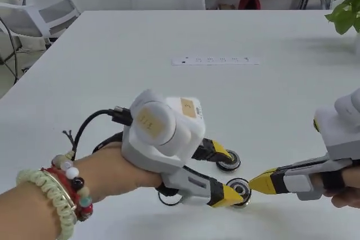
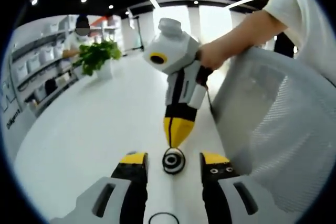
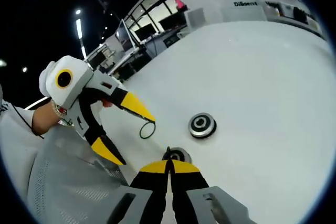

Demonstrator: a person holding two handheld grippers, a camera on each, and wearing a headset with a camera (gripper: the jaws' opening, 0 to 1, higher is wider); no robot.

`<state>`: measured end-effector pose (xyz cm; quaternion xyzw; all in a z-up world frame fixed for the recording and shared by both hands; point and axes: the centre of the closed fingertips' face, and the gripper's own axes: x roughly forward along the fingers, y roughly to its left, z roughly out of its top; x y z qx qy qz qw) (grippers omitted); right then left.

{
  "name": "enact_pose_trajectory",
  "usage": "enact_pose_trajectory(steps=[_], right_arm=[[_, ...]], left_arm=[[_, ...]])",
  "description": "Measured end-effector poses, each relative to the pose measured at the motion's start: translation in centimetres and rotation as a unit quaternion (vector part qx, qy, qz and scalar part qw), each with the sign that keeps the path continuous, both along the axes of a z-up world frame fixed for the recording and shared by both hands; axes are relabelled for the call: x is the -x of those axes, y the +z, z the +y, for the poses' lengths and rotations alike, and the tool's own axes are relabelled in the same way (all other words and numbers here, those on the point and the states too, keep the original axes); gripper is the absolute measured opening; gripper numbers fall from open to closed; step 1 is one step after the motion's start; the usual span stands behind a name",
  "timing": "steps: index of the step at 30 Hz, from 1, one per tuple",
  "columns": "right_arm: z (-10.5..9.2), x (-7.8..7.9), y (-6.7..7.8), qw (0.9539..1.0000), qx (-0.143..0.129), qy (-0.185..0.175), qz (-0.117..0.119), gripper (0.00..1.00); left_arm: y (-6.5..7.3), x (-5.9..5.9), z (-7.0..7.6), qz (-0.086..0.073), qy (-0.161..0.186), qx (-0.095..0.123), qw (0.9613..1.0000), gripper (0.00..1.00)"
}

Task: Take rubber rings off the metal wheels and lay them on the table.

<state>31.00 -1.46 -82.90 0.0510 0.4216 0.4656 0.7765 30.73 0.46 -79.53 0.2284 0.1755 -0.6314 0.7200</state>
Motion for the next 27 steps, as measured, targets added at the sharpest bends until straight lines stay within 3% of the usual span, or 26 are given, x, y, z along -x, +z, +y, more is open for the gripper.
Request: enact_pose_trajectory(steps=[4, 10, 18, 27], right_arm=[[0.1, 0.1, 0.4, 1.0, -0.001, 0.006, -0.006, 0.0], [0.1, 0.3, 0.6, 0.9999, 0.0, 0.013, -0.009, 0.0], [0.0, -0.2, 1.9, 0.9996, -0.019, 0.001, -0.02, 0.0], [-0.3, -0.4, 3.2, 0.9991, -0.027, -0.005, -0.033, 0.0]], left_arm=[[1.1, -0.1, 1.3, 0.016, 0.016, 0.017, 0.9996, 0.47], [2.9, -0.2, 3.5, 0.006, 0.04, 0.034, 0.9986, 0.51], [4.7, -0.4, 6.9, -0.003, 0.093, 0.062, 0.9937, 0.56], [5.3, 0.6, 9.7, -0.001, 0.124, 0.071, 0.9897, 0.65]])
